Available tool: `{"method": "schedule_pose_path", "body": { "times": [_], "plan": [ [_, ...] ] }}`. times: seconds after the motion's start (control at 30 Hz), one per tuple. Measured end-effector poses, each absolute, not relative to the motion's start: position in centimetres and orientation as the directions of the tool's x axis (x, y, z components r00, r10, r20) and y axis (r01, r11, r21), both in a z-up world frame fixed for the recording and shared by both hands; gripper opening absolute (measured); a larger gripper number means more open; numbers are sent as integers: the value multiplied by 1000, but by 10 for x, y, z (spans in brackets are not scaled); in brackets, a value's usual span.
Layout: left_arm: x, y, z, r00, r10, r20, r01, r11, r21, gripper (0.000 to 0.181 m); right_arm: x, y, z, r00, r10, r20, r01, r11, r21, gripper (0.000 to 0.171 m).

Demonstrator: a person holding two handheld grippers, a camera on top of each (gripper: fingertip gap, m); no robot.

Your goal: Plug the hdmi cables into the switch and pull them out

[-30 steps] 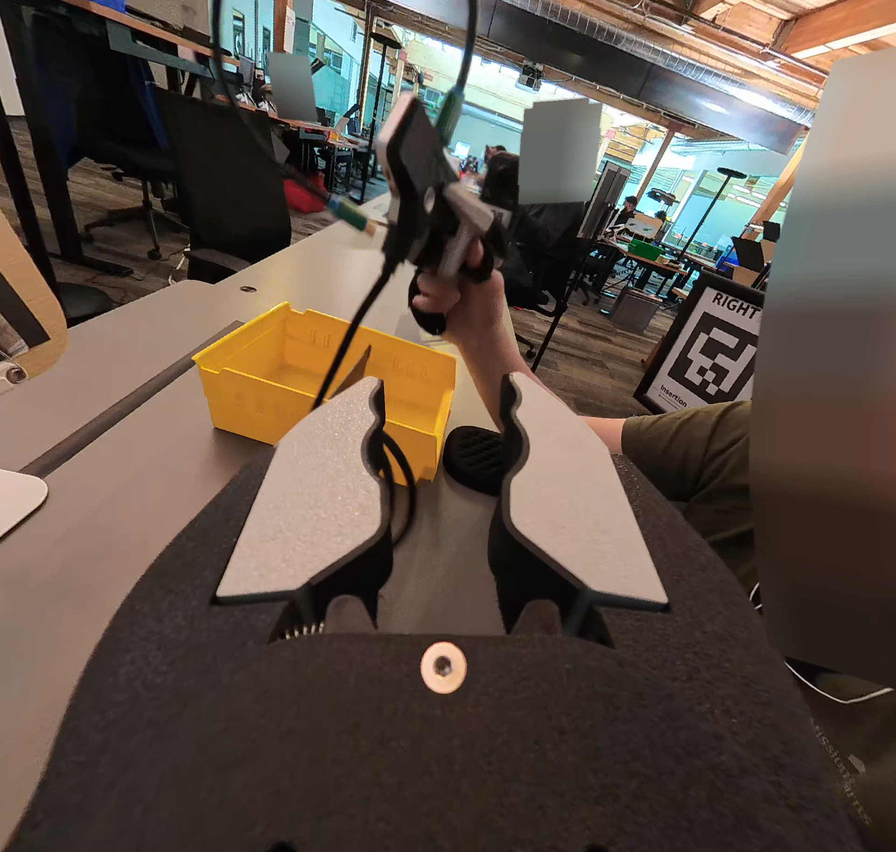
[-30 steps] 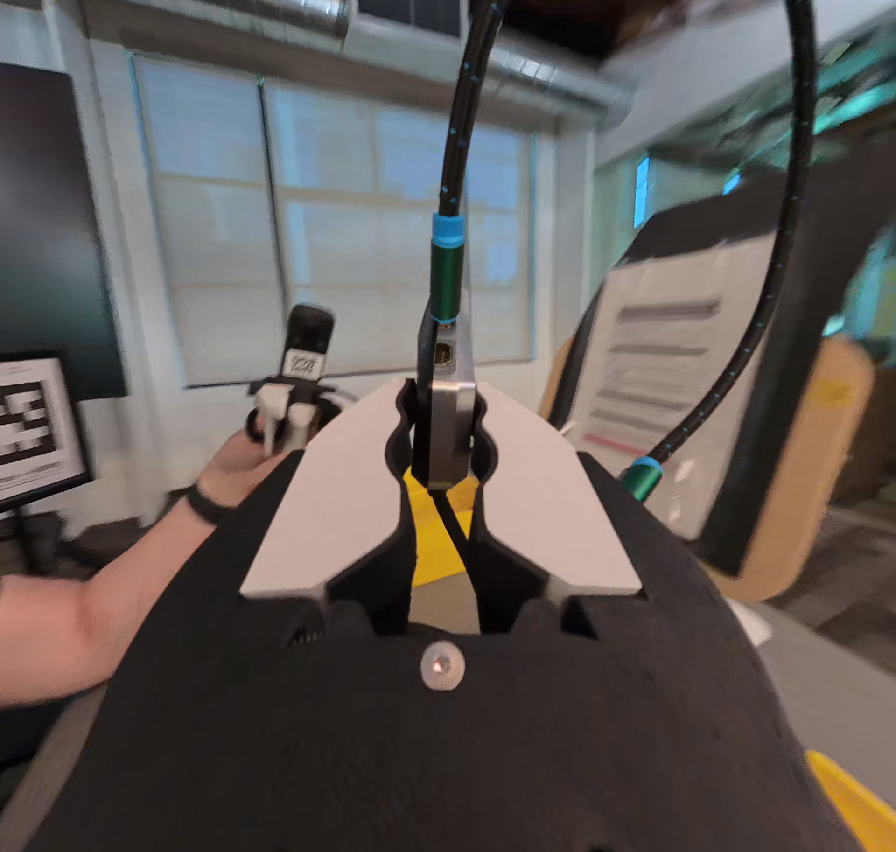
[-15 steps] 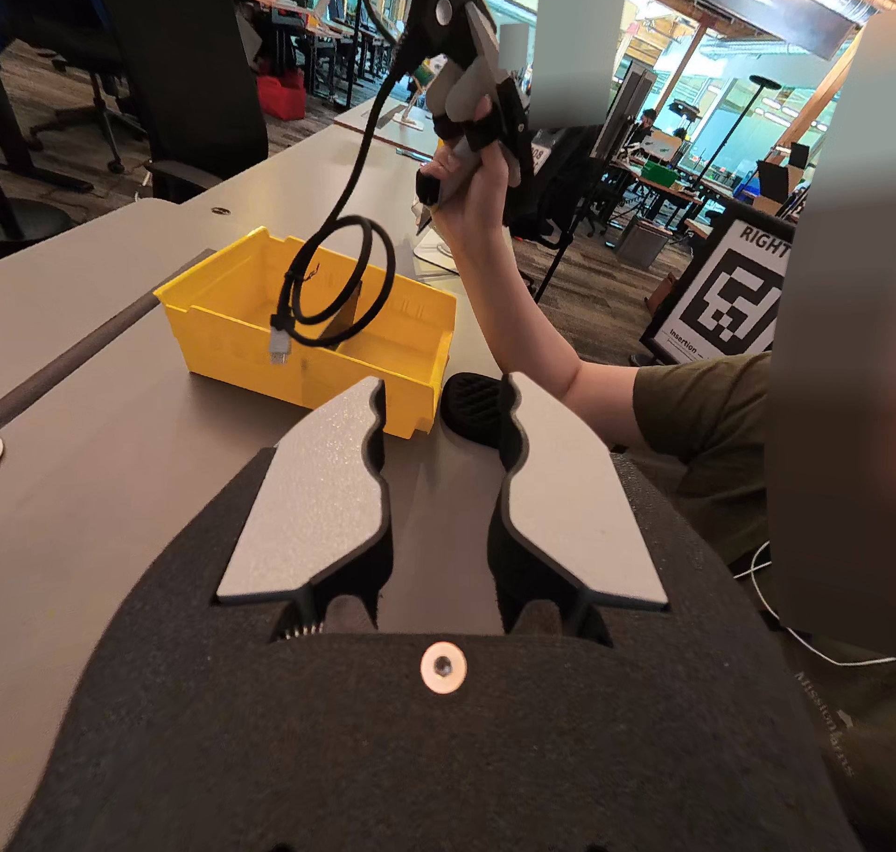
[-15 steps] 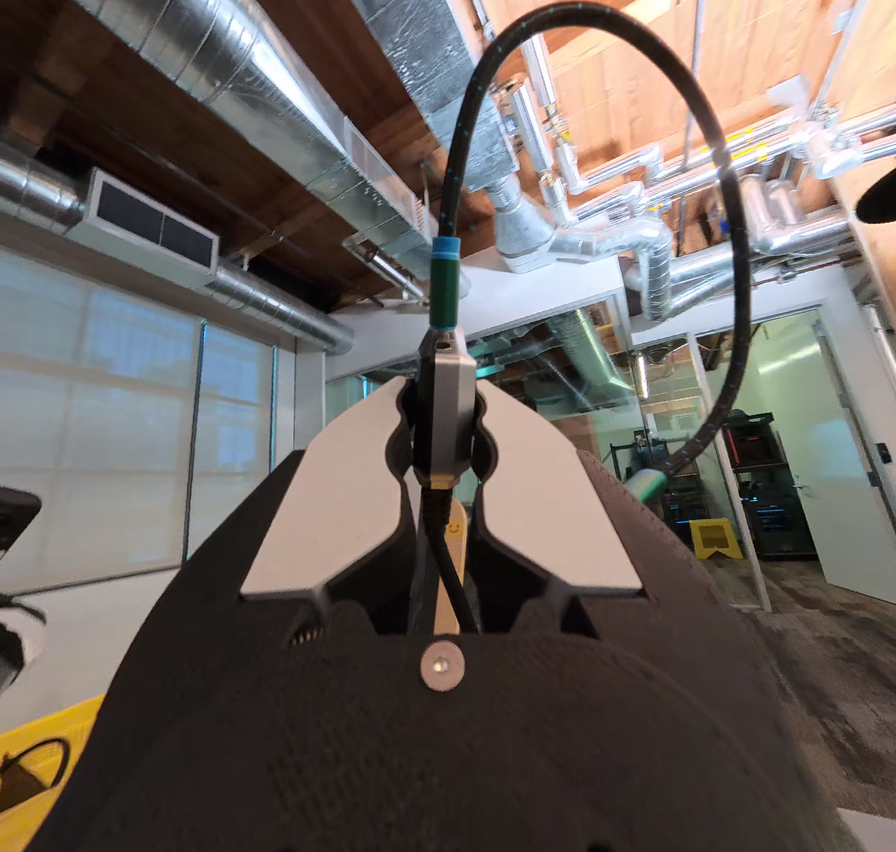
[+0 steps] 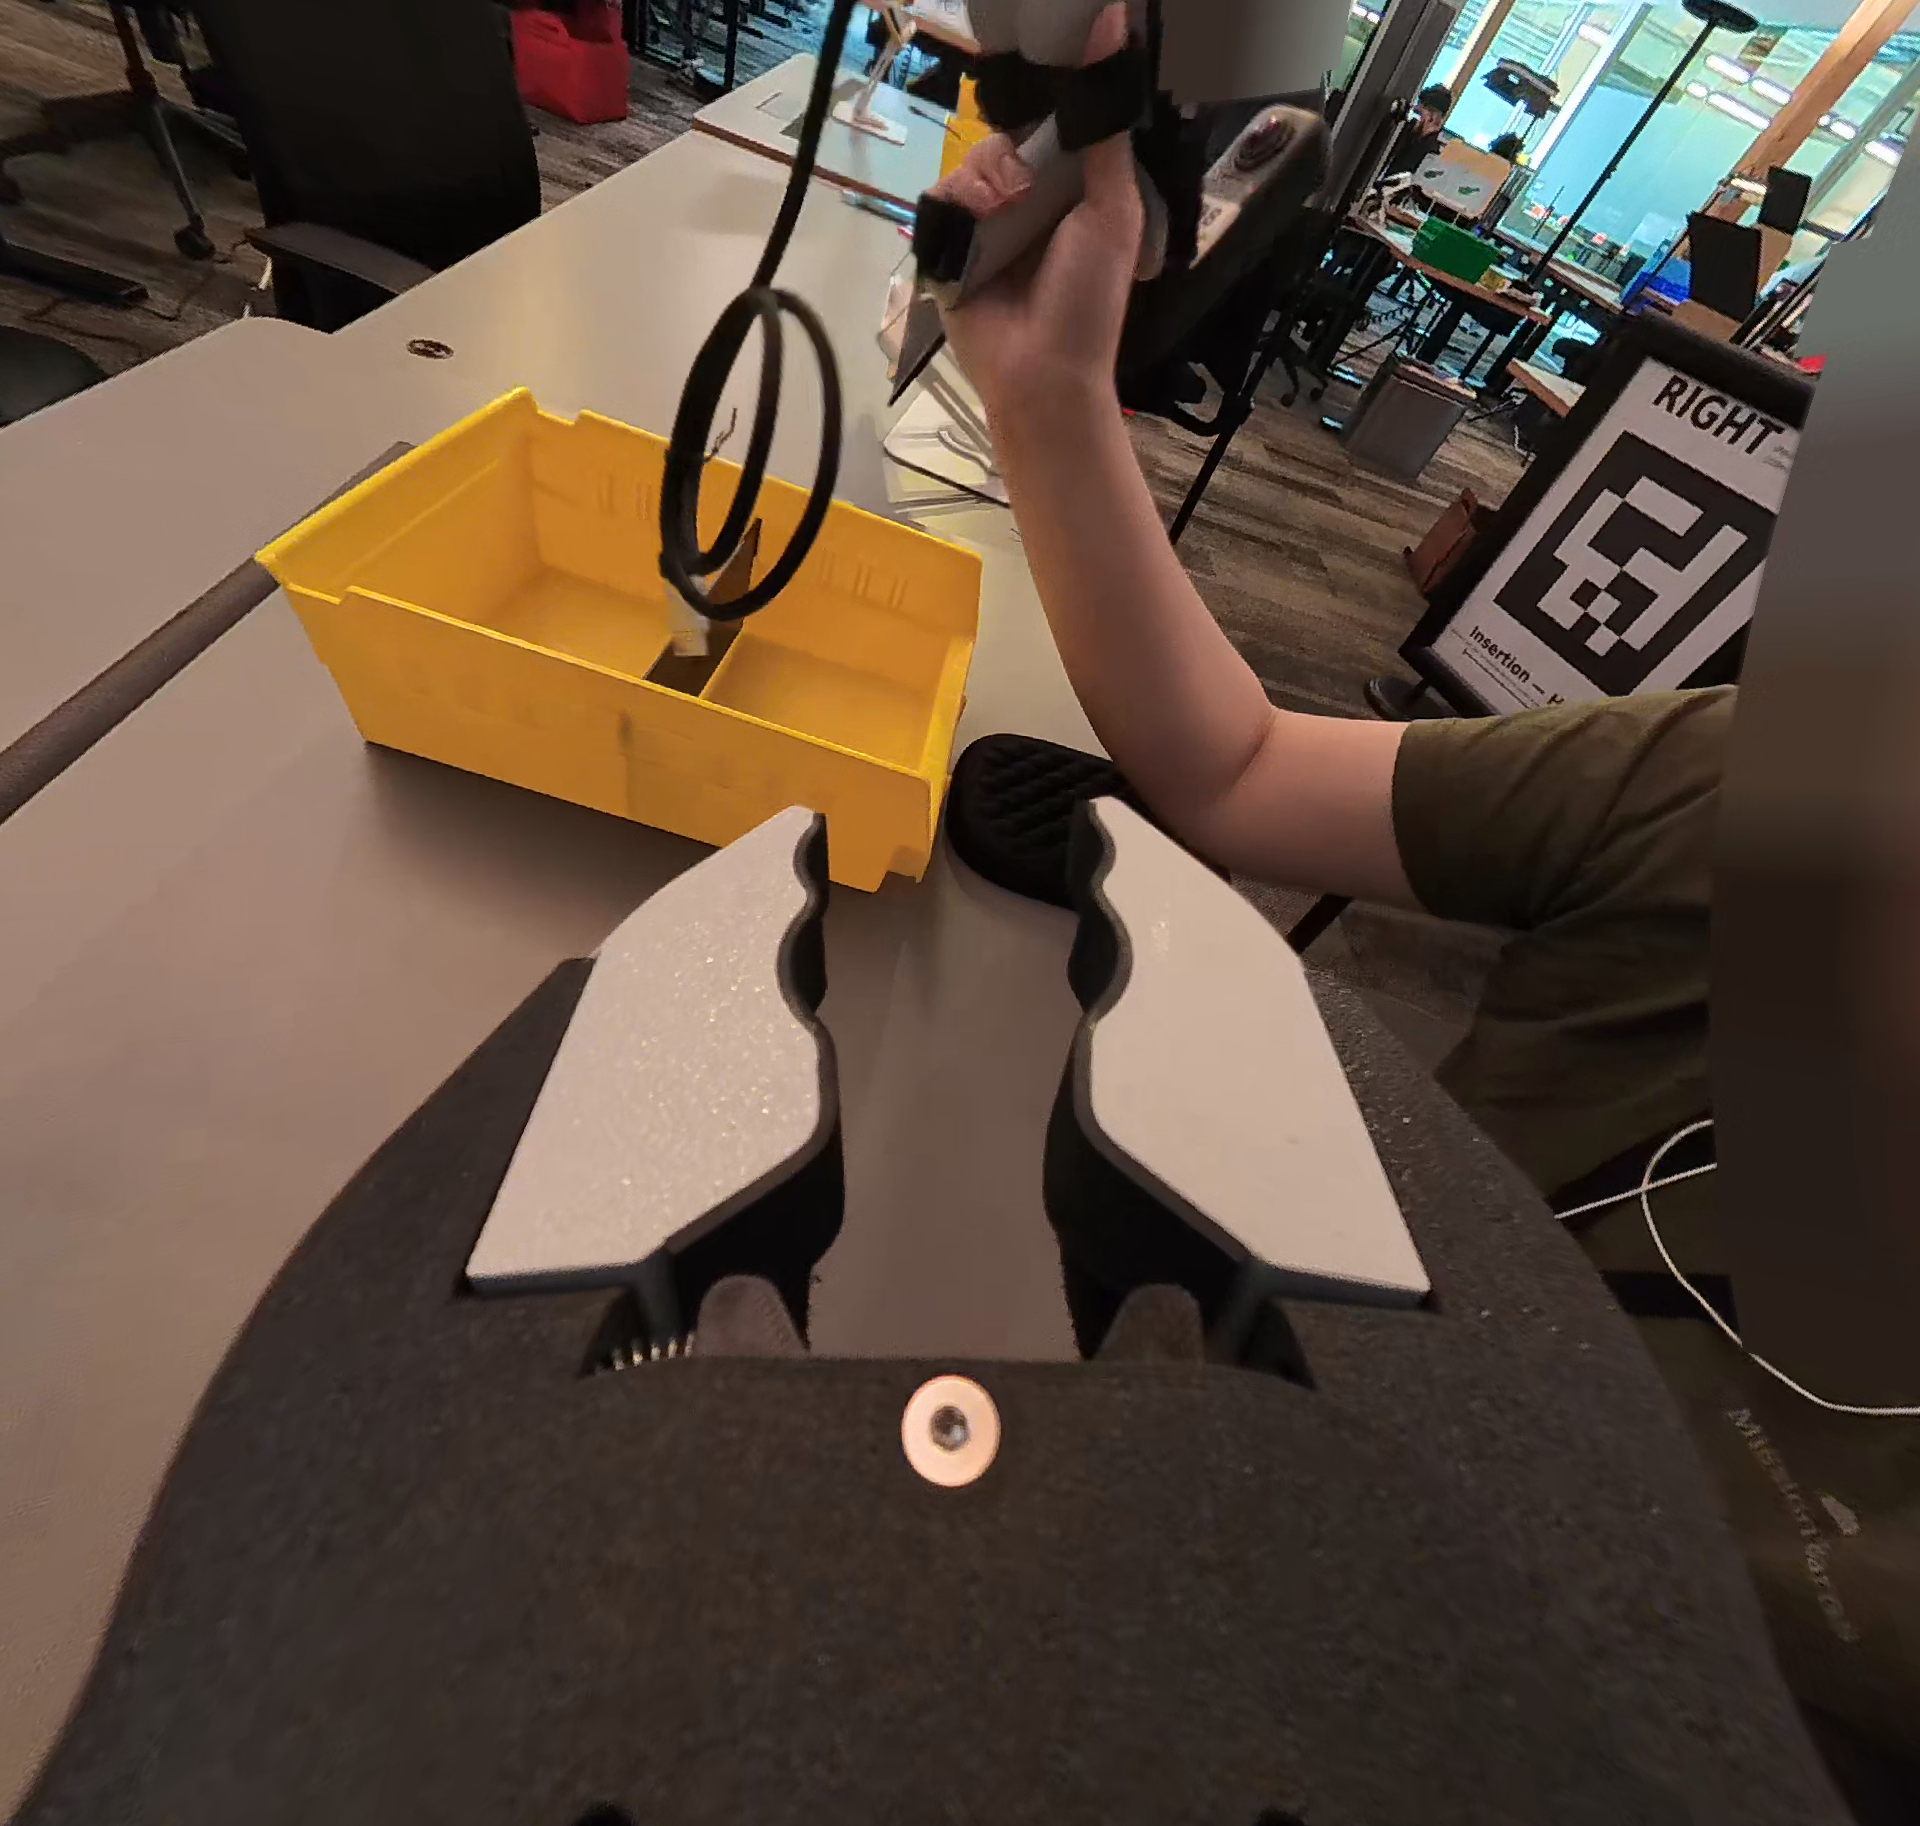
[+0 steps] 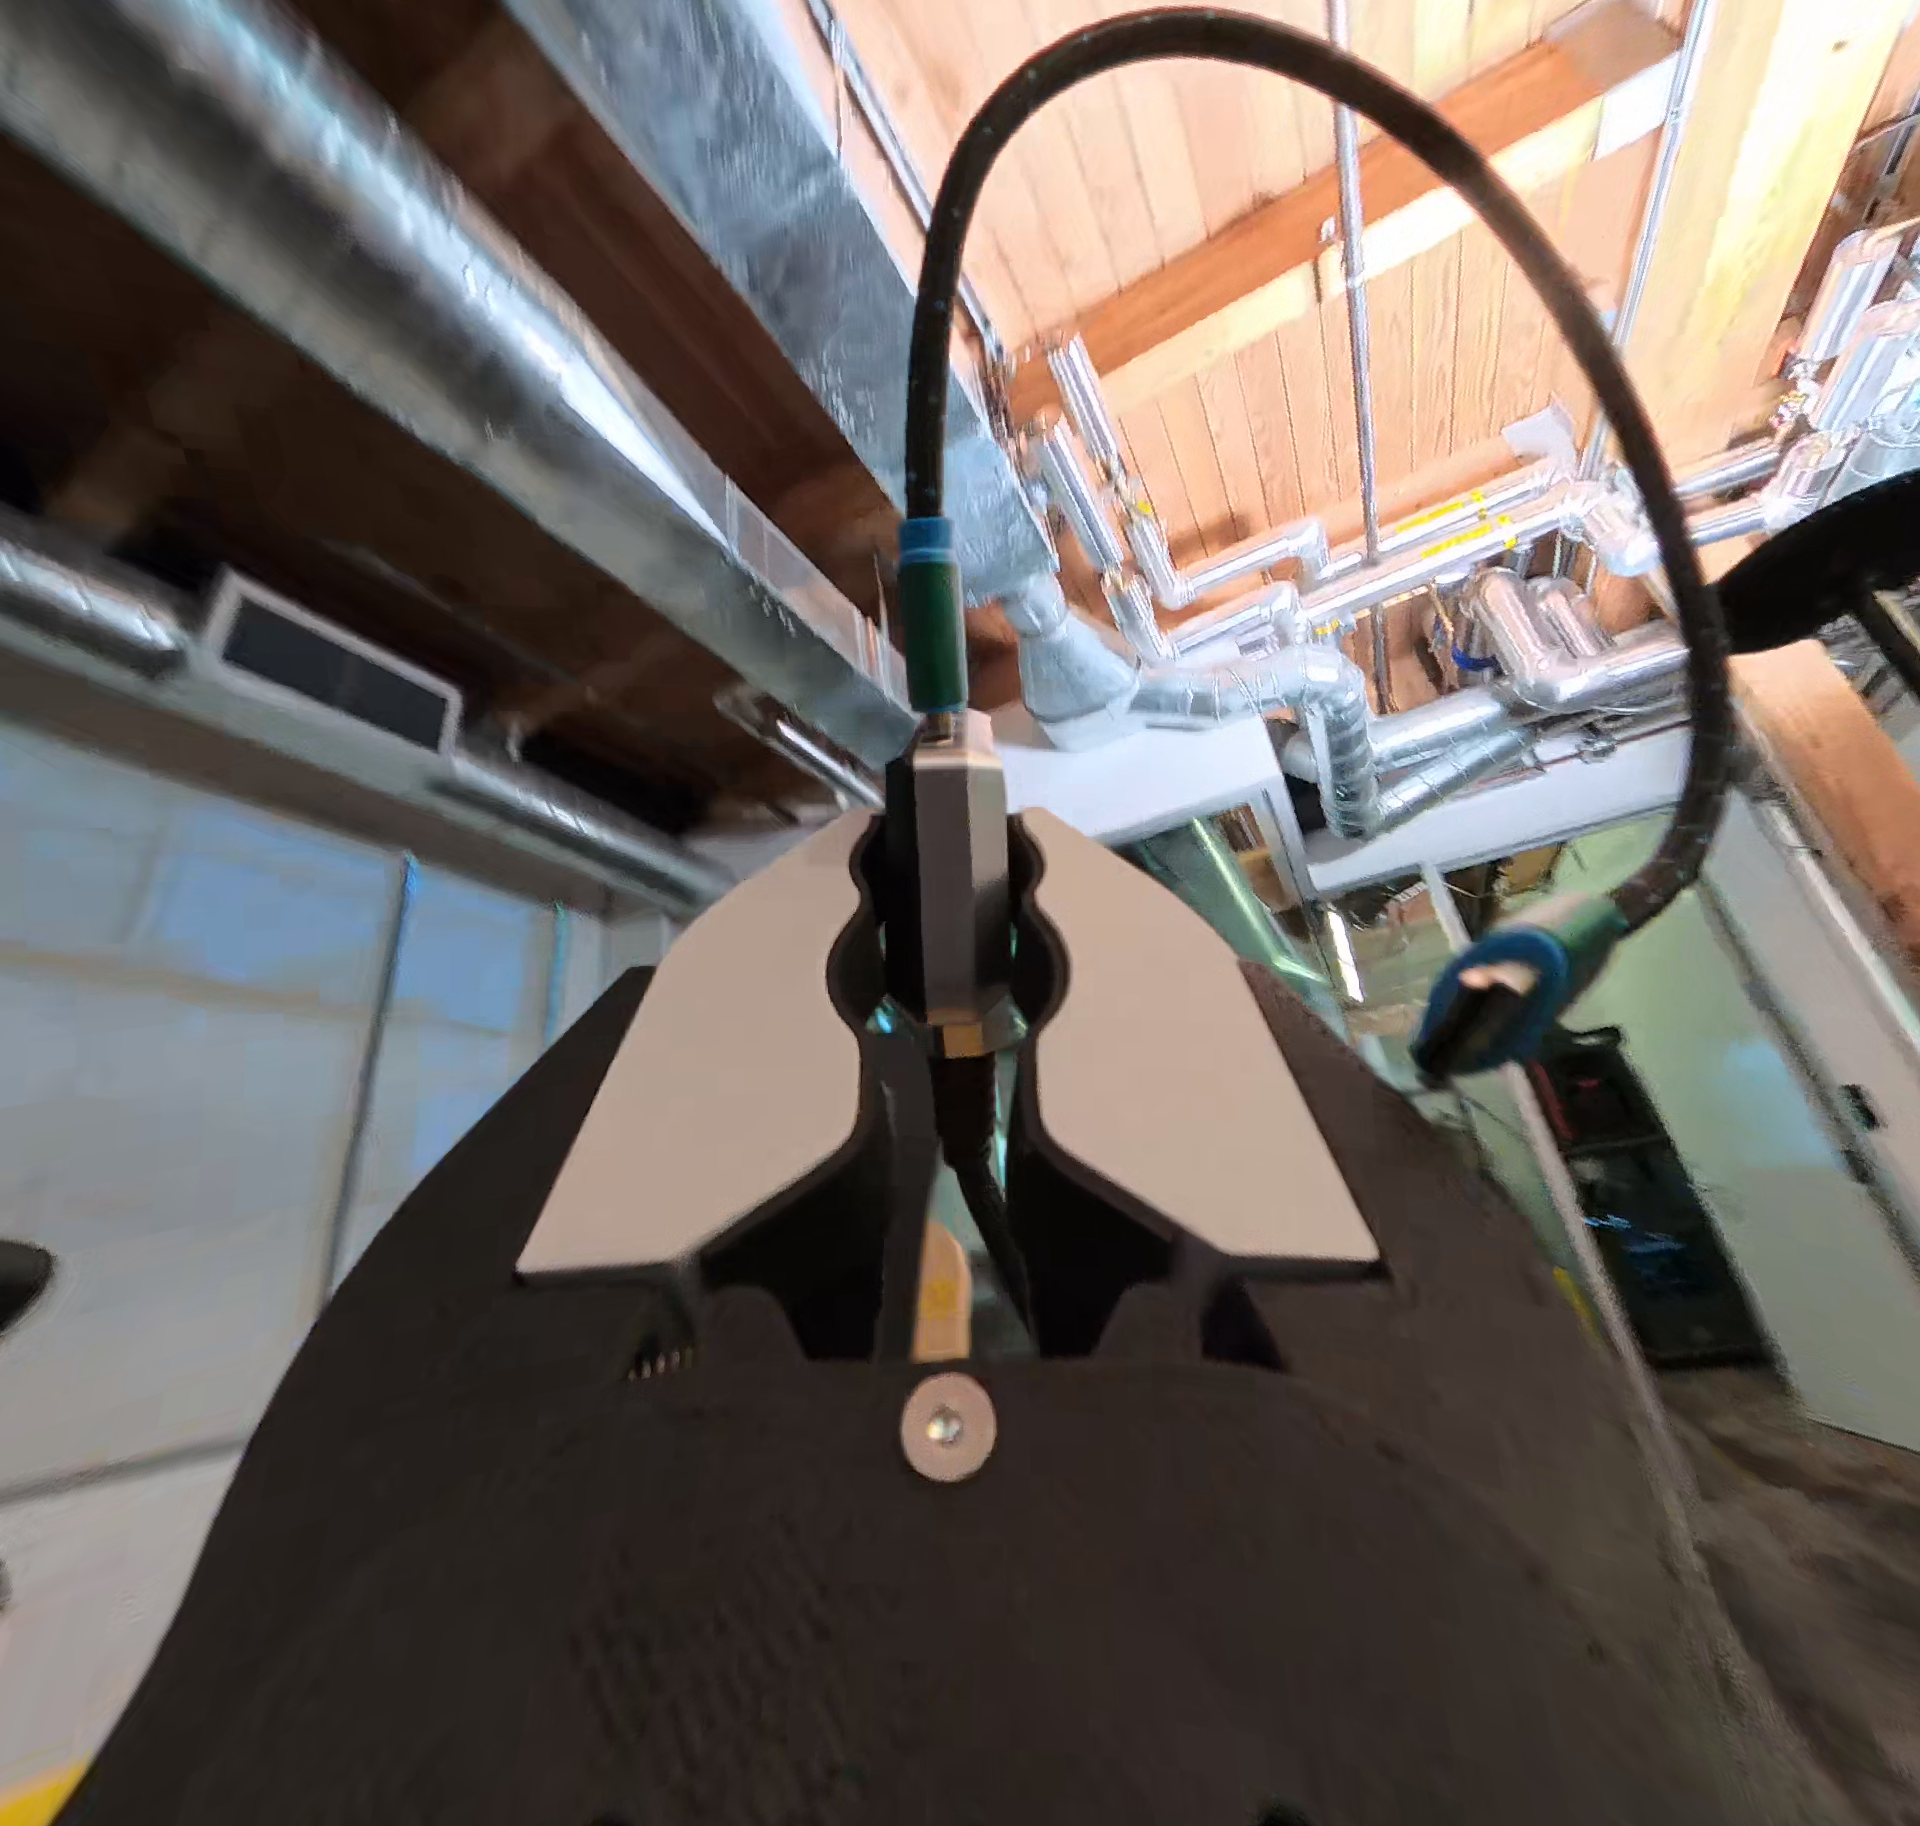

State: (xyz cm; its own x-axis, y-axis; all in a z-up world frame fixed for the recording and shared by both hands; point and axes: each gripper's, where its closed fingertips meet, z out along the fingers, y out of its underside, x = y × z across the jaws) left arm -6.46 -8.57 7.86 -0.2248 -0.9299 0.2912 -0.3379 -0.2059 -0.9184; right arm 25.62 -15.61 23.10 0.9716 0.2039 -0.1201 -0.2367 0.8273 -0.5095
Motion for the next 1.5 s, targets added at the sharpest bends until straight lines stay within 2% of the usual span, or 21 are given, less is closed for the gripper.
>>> {"method": "schedule_pose_path", "body": {
  "times": [0.13,0.23,0.37,0.43,0.6,0.8,0.9,1.03,1.13,1.27,1.37,1.5],
  "plan": [
    [-62,-86,75,-222,-927,303,-348,-215,-912,43,260,-106,202,997,56,-54,-78,709,-701,22],
    [-62,-85,74,-222,-927,303,-350,-215,-912,43,260,-76,181,999,21,-38,-43,597,-801,18],
    [-62,-85,74,-224,-926,304,-355,-213,-910,43,255,-81,187,984,115,-138,-179,642,-745,21],
    [-61,-85,73,-224,-925,306,-358,-214,-909,43,250,-92,198,981,139,-132,-191,664,-723,22],
    [-61,-87,73,-239,-921,309,-361,-211,-908,43,216,-119,229,988,153,-23,-127,715,-687,21],
    [-58,-89,75,-254,-917,307,-357,-206,-911,43,199,-134,260,995,66,77,-9,812,-583,21],
    [-58,-88,73,-250,-919,306,-366,-203,-908,43,208,-118,266,997,40,69,9,800,-600,21],
    [-59,-88,75,-255,-917,308,-359,-206,-910,43,223,-88,241,997,0,81,54,739,-672,21],
    [-60,-87,76,-257,-918,304,-350,-205,-914,43,232,-53,203,992,17,121,90,572,-815,21],
    [-62,-86,76,-259,-913,317,-356,-214,-909,43,229,-20,131,964,242,114,87,122,-989,21],
    [-64,-89,80,-269,-910,317,-351,-213,-912,43,229,-25,72,932,358,63,140,-194,-971,22],
    [-67,-95,84,-282,-910,305,-344,-201,-917,43,221,-34,26,876,482,2,197,-355,-914,22]
  ]
}}
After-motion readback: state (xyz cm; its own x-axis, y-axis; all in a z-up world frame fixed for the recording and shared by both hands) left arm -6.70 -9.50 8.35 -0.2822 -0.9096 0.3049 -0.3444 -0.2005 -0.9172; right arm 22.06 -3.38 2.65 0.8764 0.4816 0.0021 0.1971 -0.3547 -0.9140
